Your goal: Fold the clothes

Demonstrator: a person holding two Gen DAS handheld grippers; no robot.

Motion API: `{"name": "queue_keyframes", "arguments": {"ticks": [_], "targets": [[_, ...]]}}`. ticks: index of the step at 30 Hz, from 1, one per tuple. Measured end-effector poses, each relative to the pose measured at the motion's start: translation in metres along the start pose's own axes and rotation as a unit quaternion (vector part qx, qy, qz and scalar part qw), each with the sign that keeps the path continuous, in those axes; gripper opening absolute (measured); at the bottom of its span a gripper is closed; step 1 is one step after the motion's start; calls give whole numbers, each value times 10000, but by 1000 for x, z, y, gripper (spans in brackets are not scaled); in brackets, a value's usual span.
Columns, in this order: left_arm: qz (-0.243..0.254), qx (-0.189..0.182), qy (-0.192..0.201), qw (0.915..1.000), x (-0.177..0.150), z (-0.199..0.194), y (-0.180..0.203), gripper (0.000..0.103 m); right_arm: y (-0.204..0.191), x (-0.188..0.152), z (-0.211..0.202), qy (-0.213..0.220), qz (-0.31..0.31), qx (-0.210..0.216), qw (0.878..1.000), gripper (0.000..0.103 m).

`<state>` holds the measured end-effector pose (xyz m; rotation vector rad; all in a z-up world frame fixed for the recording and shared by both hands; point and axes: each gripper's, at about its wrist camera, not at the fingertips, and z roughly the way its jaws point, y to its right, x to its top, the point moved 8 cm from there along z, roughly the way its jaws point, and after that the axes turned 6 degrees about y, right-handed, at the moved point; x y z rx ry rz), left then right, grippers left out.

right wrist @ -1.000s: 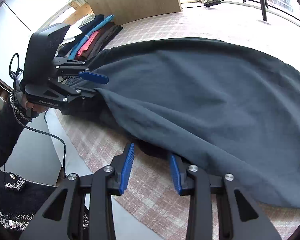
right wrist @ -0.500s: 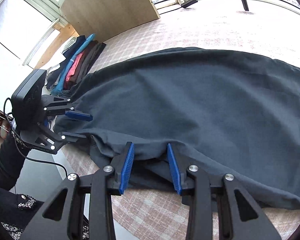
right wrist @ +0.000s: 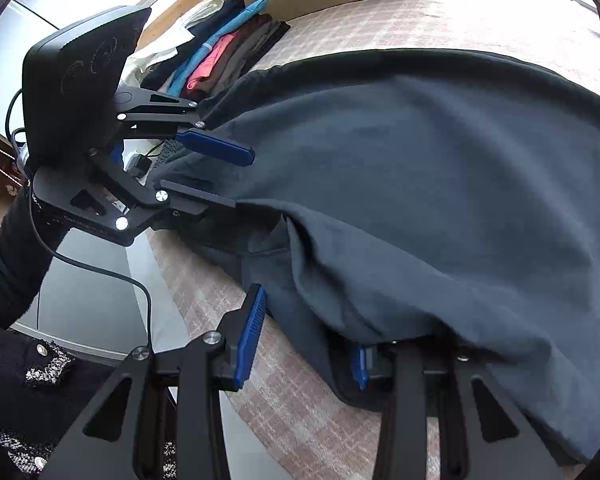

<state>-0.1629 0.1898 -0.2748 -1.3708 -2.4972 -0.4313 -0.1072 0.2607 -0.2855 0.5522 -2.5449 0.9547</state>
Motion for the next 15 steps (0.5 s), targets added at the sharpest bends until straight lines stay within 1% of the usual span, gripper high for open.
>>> {"name": "queue_keyframes", "arguments": {"ticks": [2, 4, 5, 6, 8, 11, 13, 15], "targets": [[-28, 70, 67, 9999, -4, -11, -6, 44, -11, 4, 5, 21, -55, 224, 9997, 37], [-87, 170, 107, 9998, -11, -21, -17, 44, -29, 0, 6, 23, -234, 511, 9984, 36], [-147, 223, 100, 9996, -16, -24, -24, 45, -39, -6, 3, 17, -380, 631, 9973, 24], [-230, 272, 65, 9993, -23, -25, -31, 45, -46, -14, 0, -42, -500, 657, 9966, 12], [-376, 355, -64, 9986, -39, -22, -44, 45, -49, -31, -5, -132, -562, 491, 9971, 10], [-479, 572, -233, 9969, -62, -18, -58, 45, -50, -50, -9, -70, -487, 353, 9982, 10], [-652, 644, -179, 9956, -73, -24, -67, 45, -41, -57, -2, -110, -326, 113, 9993, 10], [-936, 507, 65, 9943, -81, -38, -73, 45, -37, -58, 5, -111, -177, 24, 9998, 10]]}}
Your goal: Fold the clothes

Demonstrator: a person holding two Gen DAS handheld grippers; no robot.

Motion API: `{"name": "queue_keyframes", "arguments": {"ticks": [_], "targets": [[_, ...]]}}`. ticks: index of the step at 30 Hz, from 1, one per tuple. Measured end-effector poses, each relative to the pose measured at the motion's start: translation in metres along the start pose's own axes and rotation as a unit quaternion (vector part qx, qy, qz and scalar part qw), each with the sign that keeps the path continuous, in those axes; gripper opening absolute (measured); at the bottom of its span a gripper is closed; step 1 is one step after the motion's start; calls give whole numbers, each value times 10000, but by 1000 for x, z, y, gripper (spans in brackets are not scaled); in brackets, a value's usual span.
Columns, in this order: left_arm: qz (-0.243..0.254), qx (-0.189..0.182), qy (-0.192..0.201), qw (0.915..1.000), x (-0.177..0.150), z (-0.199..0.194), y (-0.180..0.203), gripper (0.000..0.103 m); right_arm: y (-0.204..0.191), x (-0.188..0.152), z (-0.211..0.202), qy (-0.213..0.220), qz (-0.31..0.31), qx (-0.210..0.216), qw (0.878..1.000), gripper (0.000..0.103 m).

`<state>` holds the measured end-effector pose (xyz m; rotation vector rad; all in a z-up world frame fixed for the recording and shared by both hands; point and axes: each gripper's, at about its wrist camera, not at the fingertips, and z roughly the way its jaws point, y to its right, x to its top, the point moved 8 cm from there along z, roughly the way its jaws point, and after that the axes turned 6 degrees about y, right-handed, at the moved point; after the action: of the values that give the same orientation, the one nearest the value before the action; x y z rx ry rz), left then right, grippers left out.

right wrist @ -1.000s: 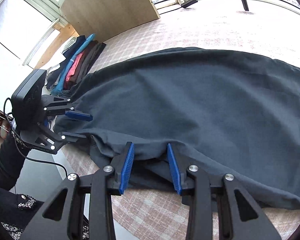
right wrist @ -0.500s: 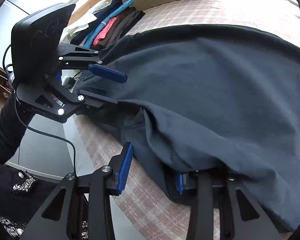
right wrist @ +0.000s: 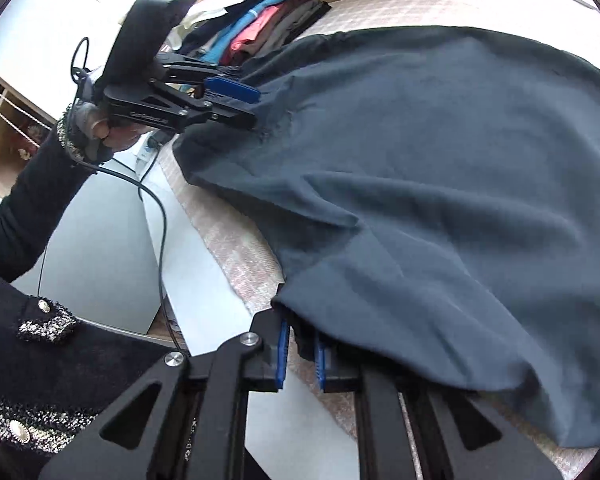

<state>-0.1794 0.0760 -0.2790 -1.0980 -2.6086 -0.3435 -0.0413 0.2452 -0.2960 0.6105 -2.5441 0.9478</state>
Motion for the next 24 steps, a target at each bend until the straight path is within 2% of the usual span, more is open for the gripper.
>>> {"name": "queue_keyframes", "arguments": {"ticks": [1, 4, 5, 6, 8, 9, 12, 14, 18, 21, 24], "targets": [[-66, -17, 61, 10000, -4, -3, -4, 45, -1, 1, 0, 43, 29, 31, 10000, 10], [10, 307, 17, 9995, -17, 1, -18, 48, -6, 1, 2, 109, 52, 58, 9999, 10], [9, 572, -90, 9983, -21, 6, -28, 48, -8, 0, 3, 94, 62, 73, 9999, 10], [-88, 844, -232, 9961, -23, 12, -39, 48, -7, -1, 4, 55, 97, 103, 9999, 10], [-429, 1008, -359, 9933, -20, 15, -52, 42, -4, -3, 7, -2, 225, 100, 9997, 10], [-425, 1012, -296, 9935, -13, 14, -51, 42, -2, -3, 7, 7, 293, 109, 9995, 10], [287, 687, 227, 9970, 35, 4, -11, 48, -3, -3, 7, 74, 410, 50, 9991, 10], [773, 388, 377, 9955, 71, 10, 20, 50, -4, -2, 8, 116, 412, -42, 9991, 10], [1581, 116, 330, 9868, 135, 45, 63, 51, -4, -2, 8, 227, 460, -186, 9985, 11], [1871, -23, 198, 9821, 169, 77, 78, 51, -2, -2, 7, 333, 592, -178, 9975, 10], [2056, -105, -6, 9786, 186, 102, 83, 47, -2, -4, 5, 422, 576, -263, 9971, 10]]}}
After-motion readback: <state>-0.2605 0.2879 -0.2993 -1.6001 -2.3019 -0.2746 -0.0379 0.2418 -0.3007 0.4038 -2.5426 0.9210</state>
